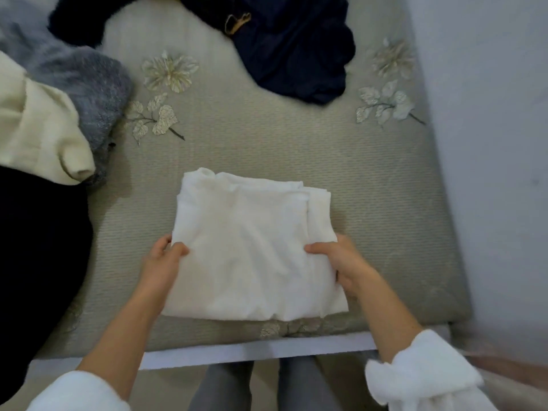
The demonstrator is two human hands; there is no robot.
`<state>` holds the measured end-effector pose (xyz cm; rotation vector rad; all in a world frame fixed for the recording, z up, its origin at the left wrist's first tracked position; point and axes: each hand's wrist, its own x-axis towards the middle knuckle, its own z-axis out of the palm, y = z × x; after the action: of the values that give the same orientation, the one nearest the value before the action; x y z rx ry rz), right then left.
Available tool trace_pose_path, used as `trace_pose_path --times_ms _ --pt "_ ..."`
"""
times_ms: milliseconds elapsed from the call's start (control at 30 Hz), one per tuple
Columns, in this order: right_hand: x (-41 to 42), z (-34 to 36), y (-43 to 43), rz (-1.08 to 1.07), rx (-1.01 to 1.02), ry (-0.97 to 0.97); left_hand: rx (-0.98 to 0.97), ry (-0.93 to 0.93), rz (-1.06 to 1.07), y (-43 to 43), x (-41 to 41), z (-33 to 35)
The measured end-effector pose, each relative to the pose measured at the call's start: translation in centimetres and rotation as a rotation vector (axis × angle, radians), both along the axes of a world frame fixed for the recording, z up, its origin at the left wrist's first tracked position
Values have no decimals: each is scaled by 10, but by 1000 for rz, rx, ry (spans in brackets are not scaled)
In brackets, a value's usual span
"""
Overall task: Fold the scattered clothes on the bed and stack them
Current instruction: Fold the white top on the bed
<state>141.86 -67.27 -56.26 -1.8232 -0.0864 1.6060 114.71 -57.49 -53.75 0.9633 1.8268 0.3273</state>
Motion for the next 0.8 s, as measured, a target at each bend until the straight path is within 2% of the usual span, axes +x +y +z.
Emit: trace_pose_path --times_ms 100,300,433,533,667,800 --pt "26 15 -52 -231 -30 -37 44 32 -214 5 60 14" --pt "50 31 -129 -816 -109 -172 102 -56 -738 5 205 27" --pt "59 29 -151 -1090 -71 -143 162 -105 -1002 3 293 29" --pt "66 12 -157 -1175 -44 -95 237 -83 -1043 7 338 20" --pt "71 -14 -157 -1105 -168 87 324 73 -1030 -9 344 -6" --pt "74 -36 -166 -1072 -273 134 72 143 -864 -48 289 -45"
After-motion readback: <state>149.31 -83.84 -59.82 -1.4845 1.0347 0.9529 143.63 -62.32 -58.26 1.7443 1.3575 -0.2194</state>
